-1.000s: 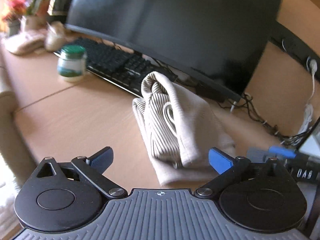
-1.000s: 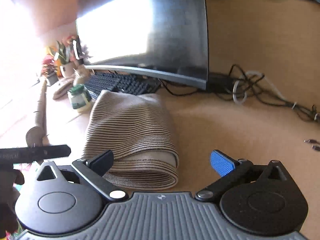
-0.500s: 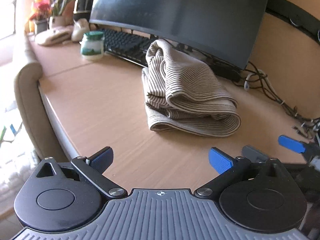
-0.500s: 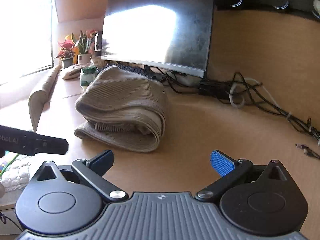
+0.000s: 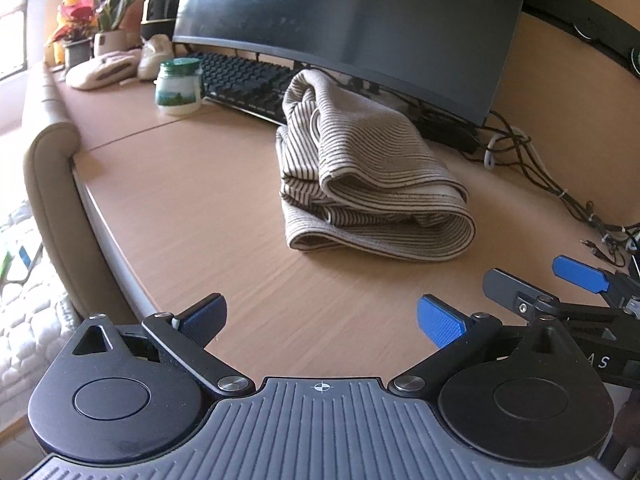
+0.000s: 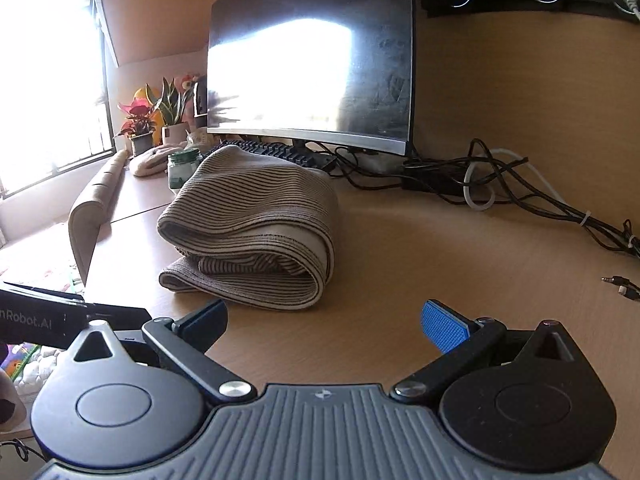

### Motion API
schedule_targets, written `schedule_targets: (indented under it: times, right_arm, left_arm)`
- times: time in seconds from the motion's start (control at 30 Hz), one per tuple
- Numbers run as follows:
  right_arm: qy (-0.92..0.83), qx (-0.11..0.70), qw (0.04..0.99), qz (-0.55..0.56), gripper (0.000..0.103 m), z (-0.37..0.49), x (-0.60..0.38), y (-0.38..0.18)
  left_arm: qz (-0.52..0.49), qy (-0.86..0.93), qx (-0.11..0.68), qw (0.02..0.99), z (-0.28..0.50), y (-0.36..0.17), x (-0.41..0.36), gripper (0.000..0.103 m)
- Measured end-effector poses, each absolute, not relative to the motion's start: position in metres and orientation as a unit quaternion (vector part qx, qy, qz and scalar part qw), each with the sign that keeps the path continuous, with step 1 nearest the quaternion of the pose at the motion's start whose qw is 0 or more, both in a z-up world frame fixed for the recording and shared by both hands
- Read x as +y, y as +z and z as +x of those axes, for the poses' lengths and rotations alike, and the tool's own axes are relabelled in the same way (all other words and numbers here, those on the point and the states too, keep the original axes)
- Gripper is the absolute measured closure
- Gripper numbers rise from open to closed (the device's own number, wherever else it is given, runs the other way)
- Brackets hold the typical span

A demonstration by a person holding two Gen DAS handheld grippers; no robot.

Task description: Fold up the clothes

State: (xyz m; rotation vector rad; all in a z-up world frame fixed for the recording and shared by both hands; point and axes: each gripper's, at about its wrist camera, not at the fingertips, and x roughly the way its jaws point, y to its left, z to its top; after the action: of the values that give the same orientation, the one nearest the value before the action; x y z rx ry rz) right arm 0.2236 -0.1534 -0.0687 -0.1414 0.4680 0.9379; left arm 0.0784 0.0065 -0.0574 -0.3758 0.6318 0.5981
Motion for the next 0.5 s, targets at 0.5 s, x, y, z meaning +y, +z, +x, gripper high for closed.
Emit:
schedule_targets:
  times: [0.5]
  right_arm:
    - [0.447, 0.221, 0.865, -0.066, 0.0, 0.2232, -0.1536, -0.0688]
  left_arm:
    - [-0.184, 0.293, 0.305, 0.888, 0.0748, -0.055, 0.0021, 0.0]
